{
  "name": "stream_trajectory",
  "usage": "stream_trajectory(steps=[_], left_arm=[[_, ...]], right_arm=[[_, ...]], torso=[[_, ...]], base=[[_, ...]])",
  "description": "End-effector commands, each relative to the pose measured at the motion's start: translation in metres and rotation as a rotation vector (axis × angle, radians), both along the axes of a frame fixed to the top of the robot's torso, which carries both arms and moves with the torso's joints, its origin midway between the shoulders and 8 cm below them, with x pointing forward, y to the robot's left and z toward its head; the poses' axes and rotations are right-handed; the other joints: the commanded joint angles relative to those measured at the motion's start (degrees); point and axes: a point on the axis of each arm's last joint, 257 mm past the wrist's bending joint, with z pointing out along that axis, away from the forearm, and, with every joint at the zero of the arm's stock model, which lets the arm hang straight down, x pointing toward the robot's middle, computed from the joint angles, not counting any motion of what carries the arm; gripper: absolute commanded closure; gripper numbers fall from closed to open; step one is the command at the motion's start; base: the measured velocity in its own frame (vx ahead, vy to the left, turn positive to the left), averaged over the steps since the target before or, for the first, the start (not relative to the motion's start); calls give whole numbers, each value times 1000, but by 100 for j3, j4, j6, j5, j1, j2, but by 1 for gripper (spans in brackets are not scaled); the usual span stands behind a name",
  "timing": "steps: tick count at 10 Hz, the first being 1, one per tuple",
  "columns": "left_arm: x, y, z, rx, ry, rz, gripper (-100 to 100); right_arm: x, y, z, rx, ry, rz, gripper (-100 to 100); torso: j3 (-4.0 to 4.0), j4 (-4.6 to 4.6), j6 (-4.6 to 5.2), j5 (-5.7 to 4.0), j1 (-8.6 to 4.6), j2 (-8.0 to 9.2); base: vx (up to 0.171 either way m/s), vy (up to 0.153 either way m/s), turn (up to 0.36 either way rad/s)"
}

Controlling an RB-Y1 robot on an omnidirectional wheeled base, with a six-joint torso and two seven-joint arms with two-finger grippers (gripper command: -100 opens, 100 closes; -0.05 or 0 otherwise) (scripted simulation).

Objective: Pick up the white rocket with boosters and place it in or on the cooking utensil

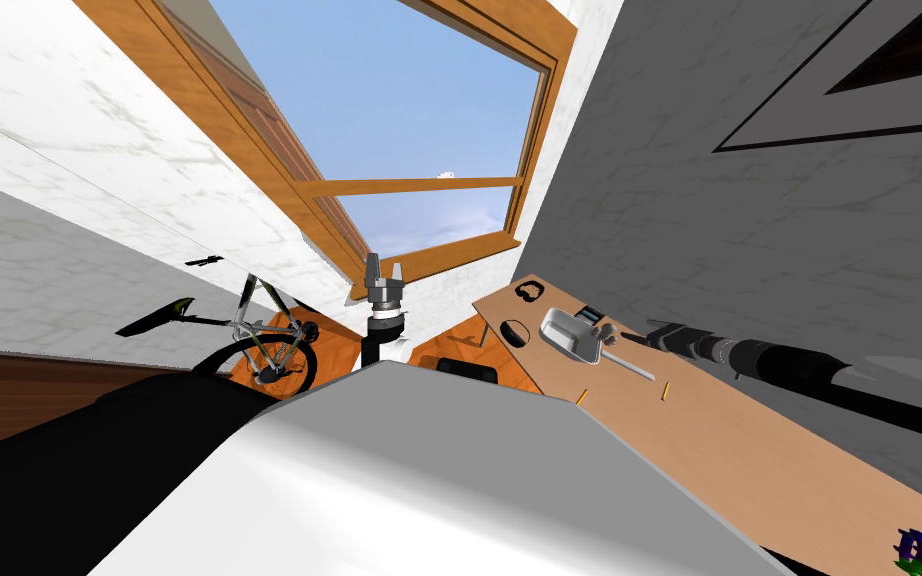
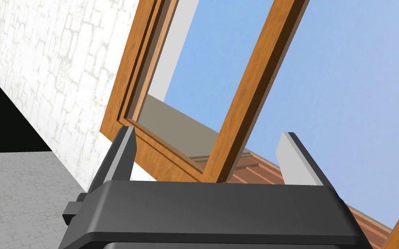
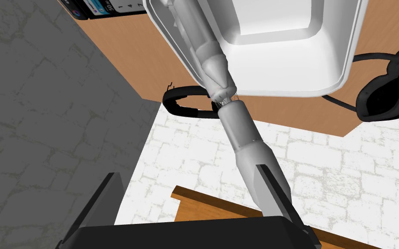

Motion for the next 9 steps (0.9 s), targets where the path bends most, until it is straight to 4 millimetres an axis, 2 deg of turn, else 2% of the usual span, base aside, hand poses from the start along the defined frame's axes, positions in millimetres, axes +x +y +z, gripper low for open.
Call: stream_trajectory(steps=[1, 3, 4, 6, 7, 9], left_arm=[[0, 0, 0, 0, 0, 0, 0], [0, 0, 0, 0, 0, 0, 0], [0, 0, 0, 0, 0, 0, 0], [0, 0, 0, 0, 0, 0, 0], [0, 0, 0, 0, 0, 0, 0], [0, 0, 0, 0, 0, 0, 0]], right_arm=[[-5, 10, -9, 33, 23, 5, -100], [2, 5, 5, 0, -3, 14, -100], [-7, 14, -10, 32, 36, 16, -100], [3, 9, 8, 4, -1, 20, -100], [-4, 17, -1, 39, 23, 16, -100], [2, 10, 13, 3, 0, 21, -100]], torso=[[0, 0, 0, 0, 0, 0], [0, 0, 0, 0, -1, -1], [0, 0, 0, 1, 0, 0], [0, 0, 0, 0, -2, 0], [1, 1, 0, 1, 1, 1], [0, 0, 0, 0, -1, 0]], base=[[9, -9, -12], [5, -4, -5], [9, -11, -10], [5, -4, -6], [7, -9, -13], [7, -6, -4]])
